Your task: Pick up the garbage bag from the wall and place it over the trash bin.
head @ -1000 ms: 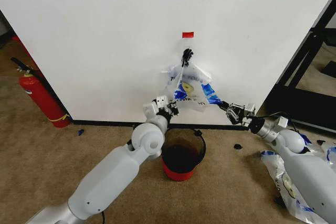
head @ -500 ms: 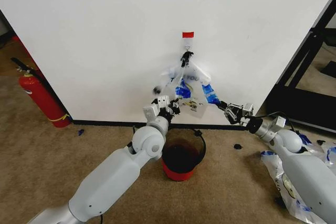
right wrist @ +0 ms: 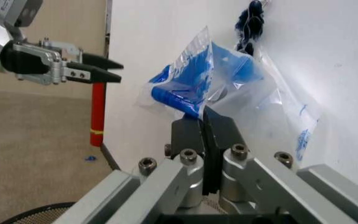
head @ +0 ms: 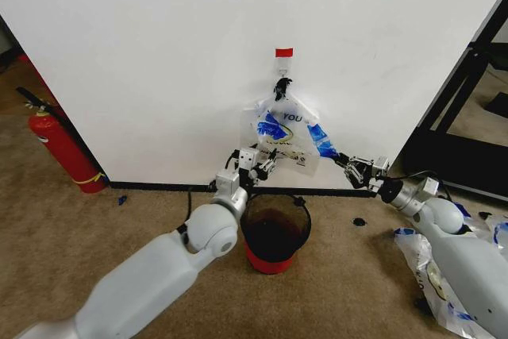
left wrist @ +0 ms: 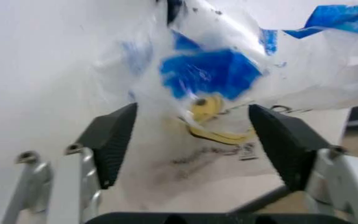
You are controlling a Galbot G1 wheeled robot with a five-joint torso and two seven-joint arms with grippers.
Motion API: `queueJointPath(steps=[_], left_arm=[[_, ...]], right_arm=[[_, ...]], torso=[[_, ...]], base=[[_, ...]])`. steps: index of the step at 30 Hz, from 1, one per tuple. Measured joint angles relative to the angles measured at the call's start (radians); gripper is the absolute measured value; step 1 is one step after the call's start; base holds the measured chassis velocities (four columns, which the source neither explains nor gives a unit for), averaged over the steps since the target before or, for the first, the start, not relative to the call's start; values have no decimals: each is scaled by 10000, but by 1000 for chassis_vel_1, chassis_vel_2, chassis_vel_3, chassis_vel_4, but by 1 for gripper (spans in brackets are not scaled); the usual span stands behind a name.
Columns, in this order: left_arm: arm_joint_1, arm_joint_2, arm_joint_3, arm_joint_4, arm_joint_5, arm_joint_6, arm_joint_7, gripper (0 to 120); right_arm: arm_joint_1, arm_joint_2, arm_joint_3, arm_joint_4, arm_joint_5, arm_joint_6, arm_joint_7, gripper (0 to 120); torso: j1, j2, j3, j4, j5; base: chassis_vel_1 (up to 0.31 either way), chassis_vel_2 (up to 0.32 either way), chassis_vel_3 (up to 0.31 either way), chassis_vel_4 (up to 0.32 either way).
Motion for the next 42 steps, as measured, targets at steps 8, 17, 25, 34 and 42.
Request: queueJointPath(steps=[8,17,25,34,42], left_arm=[[-2042,1114,1144,1014,2500,-1282,2137,99],[-5325,1358,3401,2692,2868,-2170,4074,100],[-6213,1535,4644,2887,3108,-1554,4795,100],[-6754,1364,4966,3302,3671,-1171,4861,98],[-7069,1344,5234,3306,3807,-1096,4869,97]], right_arm=[[39,25,-24,85,16,12,-17,0],[-152,-19,33,439,16,10,-14,0],[-333,-61,291,485,3,41,-42,0],[-462,-172,463,598,21,80,-96,0],[-409,-172,384,687,13,80,-97,0]], torso=[[0,0,2,0,0],[1,0,1,-2,7],[1,0,1,-1,2],[1,0,0,-3,4],[1,0,0,-2,4]], base=[[0,0,0,0],[0,0,0,0],[0,0,0,0],[0,0,0,0],[0,0,0,0]])
